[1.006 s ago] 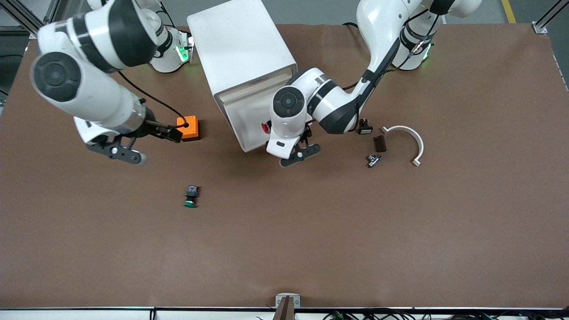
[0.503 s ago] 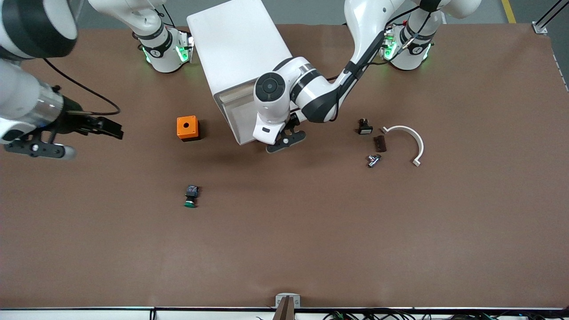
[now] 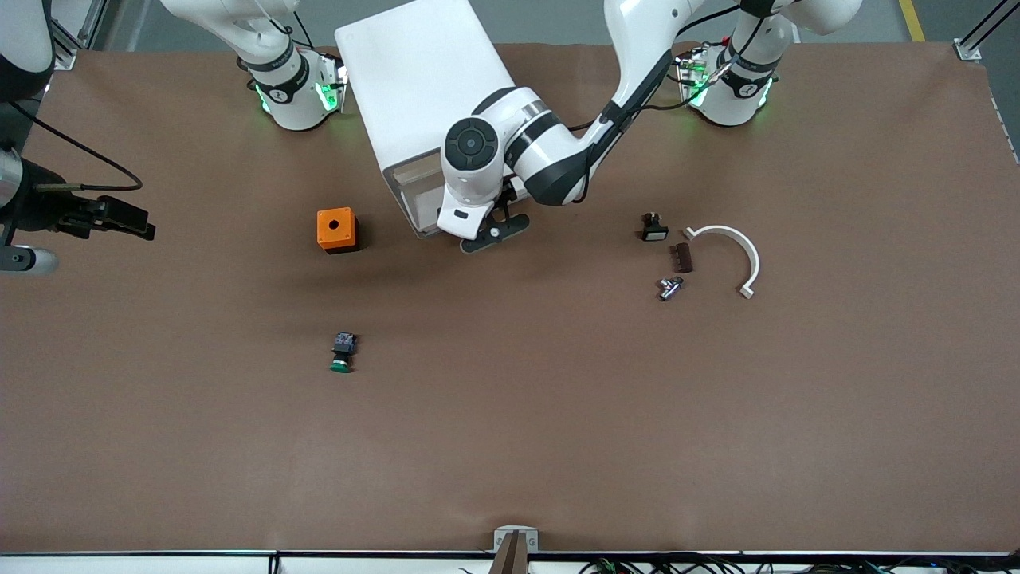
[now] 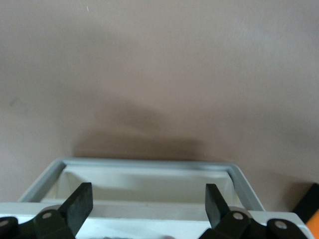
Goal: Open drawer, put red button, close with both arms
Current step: 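Withdraw the right gripper while the left gripper pushes the drawer shut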
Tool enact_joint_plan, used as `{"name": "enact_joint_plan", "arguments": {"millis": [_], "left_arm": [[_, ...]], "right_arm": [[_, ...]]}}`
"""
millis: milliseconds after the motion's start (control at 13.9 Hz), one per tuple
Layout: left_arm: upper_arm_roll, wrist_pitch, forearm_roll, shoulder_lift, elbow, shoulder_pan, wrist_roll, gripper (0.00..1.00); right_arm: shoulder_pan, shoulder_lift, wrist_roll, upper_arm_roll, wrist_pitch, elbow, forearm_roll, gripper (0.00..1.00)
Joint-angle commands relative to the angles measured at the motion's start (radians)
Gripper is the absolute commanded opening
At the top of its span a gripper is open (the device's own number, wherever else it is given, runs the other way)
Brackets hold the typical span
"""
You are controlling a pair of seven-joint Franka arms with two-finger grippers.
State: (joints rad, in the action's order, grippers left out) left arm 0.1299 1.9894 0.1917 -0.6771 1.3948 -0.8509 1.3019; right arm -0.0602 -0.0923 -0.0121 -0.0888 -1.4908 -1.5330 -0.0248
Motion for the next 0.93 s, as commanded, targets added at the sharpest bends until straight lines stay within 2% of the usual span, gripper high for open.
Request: {"name": "enact_joint_plan", "arguments": {"millis": [0, 503, 862], "left_arm": [[0.001, 0.006, 0.072, 0.005, 0.019, -0.005, 0.013, 0.99], [0.005, 0.006, 0.273, 0.002, 0.053, -0.004, 0.004, 0.99], [0.005, 0.011, 0.273, 0.007, 0.05, 0.01, -0.01, 0.99]], "right_arm": [[0.01, 0.011, 0.011, 0.02, -0.006, -0.01, 0.02, 1.0], [0.023, 0.011, 0.014, 0.017, -0.003, -0.013, 0.02, 1.0], [0.022, 0.011, 0.012, 0.018, -0.005, -0.012, 0.02, 1.0]]}}
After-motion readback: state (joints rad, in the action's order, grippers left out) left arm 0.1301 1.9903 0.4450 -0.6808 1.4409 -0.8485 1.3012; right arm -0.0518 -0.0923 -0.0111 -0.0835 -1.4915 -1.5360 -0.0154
